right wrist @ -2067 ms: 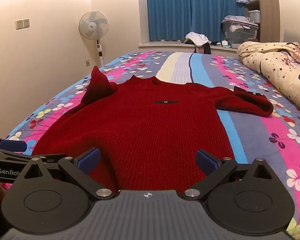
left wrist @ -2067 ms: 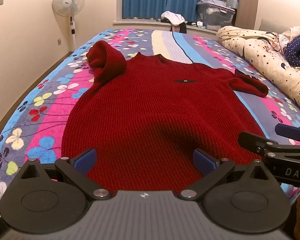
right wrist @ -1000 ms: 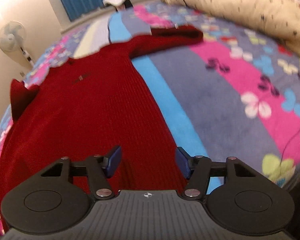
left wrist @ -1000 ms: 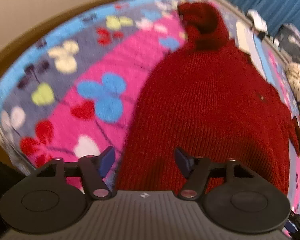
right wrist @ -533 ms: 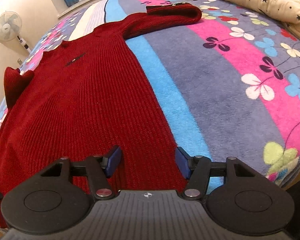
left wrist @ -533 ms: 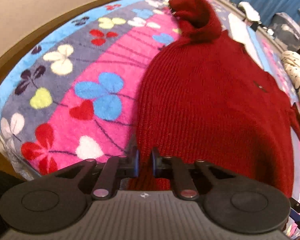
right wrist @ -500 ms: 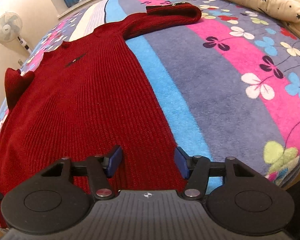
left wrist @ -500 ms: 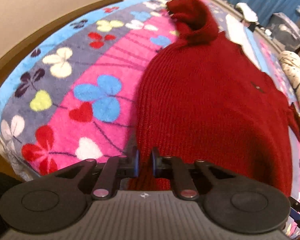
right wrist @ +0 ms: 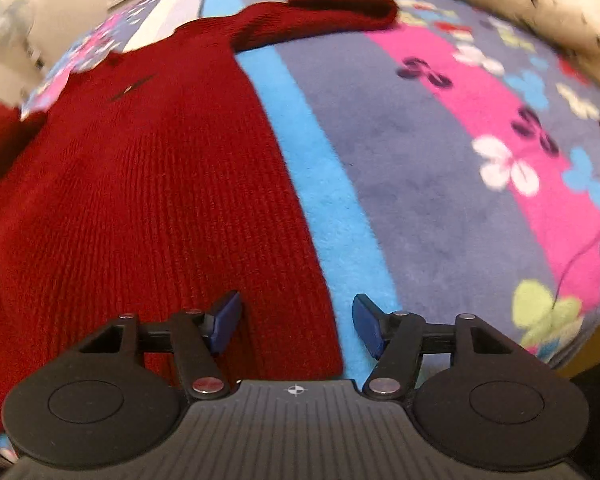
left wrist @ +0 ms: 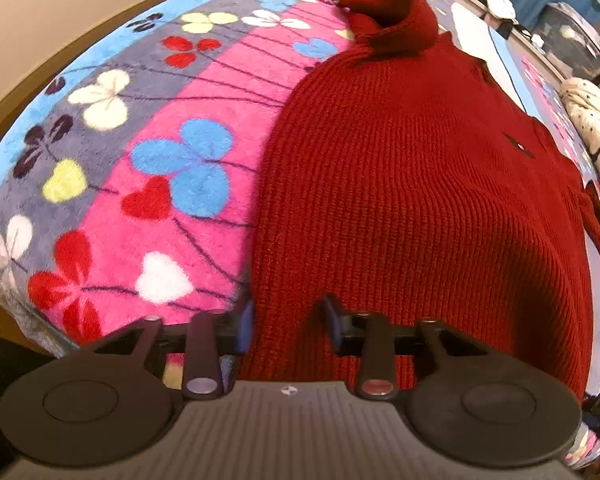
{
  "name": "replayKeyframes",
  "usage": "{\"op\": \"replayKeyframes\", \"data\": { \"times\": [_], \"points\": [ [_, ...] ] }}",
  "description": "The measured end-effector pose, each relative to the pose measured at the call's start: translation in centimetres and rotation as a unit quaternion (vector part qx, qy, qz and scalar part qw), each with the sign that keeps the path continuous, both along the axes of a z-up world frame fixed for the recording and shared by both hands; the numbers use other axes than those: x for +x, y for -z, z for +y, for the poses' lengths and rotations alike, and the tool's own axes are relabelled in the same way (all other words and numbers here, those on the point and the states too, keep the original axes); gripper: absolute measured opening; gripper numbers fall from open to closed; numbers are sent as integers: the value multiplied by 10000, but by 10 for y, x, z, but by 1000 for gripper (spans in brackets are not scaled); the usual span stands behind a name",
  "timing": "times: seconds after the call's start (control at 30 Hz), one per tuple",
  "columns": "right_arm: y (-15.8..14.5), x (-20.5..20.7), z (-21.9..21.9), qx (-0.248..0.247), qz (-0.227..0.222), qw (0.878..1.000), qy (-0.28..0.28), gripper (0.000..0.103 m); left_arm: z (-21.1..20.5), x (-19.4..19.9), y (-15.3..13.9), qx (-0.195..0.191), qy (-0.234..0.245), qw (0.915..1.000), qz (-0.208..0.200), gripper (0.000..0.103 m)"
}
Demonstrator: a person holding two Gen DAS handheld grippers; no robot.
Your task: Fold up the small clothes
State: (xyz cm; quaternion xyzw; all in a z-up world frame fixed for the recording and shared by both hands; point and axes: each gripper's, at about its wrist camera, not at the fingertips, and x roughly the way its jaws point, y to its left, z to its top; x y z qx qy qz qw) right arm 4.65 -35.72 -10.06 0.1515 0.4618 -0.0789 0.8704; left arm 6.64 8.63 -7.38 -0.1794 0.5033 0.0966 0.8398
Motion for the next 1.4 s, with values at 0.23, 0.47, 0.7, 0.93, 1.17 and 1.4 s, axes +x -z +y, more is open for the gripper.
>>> {"op": "replayKeyframes", "data": {
  "times": [0.23,0.47,0.7,0.93,1.17,1.4],
  "points": [
    [-30,-19,-14,229,-722,9968,270,9,12,-20,-39,-160,51,9961,-869,10],
    [-105,-70,-52,-483,-2548,9605,1005,0,22,-48,-83,498,271,9782,-1995,7],
    [-38,-33,-55,571,-605,9952,516,3,35,-24,-36,11,-96,9984,-560,11],
    [-21,-17,-42,341,-367,9976,479,59,41,-13,-29,-24,-279,9988,-395,46],
    [-3,2,-28,133,-1,9997,190,37,42,-6,-1,-121,-351,9993,80,55],
    [-56,-28,-38,78,-974,9943,429,6,26,-38,-52,408,340,9922,-1124,10]
  ]
}}
